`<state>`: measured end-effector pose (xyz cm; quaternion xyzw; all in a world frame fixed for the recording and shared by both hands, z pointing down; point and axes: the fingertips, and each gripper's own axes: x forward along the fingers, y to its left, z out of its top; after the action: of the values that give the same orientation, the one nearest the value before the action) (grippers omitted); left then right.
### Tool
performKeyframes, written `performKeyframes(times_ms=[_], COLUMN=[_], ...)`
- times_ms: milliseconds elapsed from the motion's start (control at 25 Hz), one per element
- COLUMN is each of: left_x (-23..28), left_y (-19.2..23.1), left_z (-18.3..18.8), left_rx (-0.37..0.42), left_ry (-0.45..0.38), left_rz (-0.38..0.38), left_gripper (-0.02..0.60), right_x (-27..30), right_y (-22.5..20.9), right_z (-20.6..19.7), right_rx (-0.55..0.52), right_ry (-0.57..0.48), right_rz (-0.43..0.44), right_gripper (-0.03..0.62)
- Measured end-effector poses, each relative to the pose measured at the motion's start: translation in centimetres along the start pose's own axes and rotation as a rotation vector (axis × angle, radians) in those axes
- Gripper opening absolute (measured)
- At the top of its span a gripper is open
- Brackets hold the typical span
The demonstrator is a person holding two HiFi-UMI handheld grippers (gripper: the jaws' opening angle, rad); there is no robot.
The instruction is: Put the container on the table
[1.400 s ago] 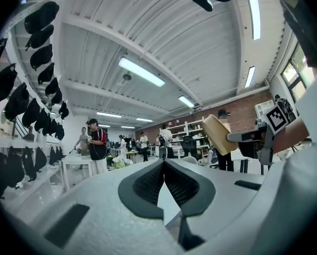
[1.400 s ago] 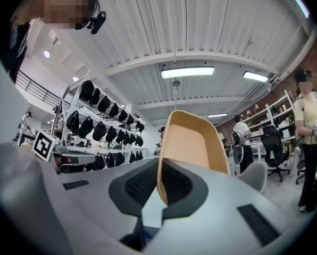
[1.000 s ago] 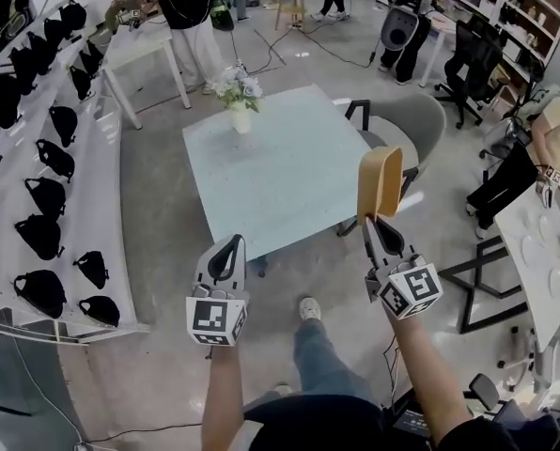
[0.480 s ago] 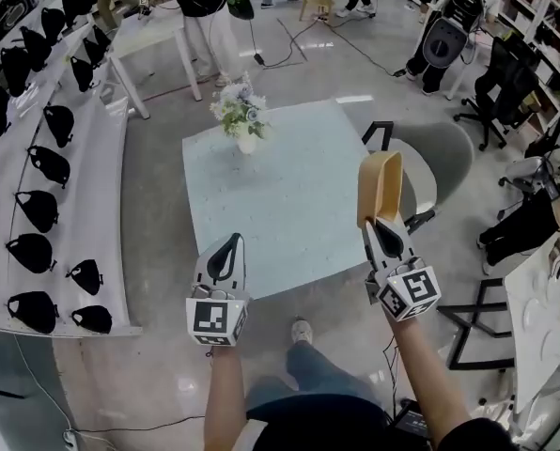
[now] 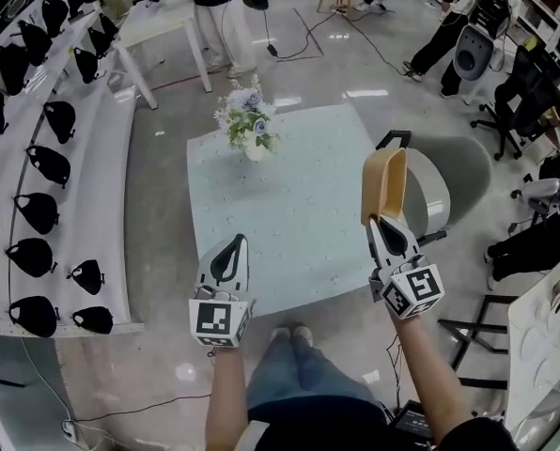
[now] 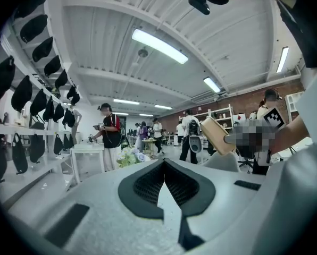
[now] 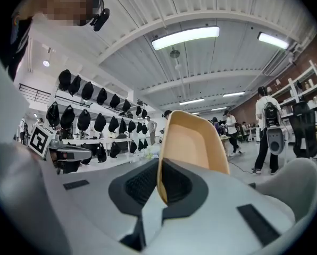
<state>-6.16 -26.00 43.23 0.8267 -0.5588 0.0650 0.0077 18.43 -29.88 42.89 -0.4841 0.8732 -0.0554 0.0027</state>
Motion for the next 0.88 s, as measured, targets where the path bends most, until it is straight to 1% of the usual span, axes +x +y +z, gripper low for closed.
performKeyframes(times_ms=[280,480,720,880], left_x=[1.7,2.2,2.2,2.2], left_y=[1.7,2.3,2.5,2.5], left_z=[-0.7,-2.0,-4.2,-6.1], left_rx=[-0.015,-0.026,-0.033,-0.049], left_ry=[0.022,0.044,0.074,0.105], left_rz=[0.002,0.002,-0.006,-0.009], left_gripper=[0.002,0.002,0.002,0.002], right_x=[2.8,4.0,5.6,6.8], right_y=[-0.1,0.5,2.5,4.4], right_z=[-1.0,-3.0,-7.4,-11.1], right_rx=[-0.024,-0.064,-0.152,-0.231], right_ry=[0.046,0.112,0.234,0.341], right_rz=[0.025,0.062,0.151,0.251], right_gripper=[0.015,0.015,0.014,0.014])
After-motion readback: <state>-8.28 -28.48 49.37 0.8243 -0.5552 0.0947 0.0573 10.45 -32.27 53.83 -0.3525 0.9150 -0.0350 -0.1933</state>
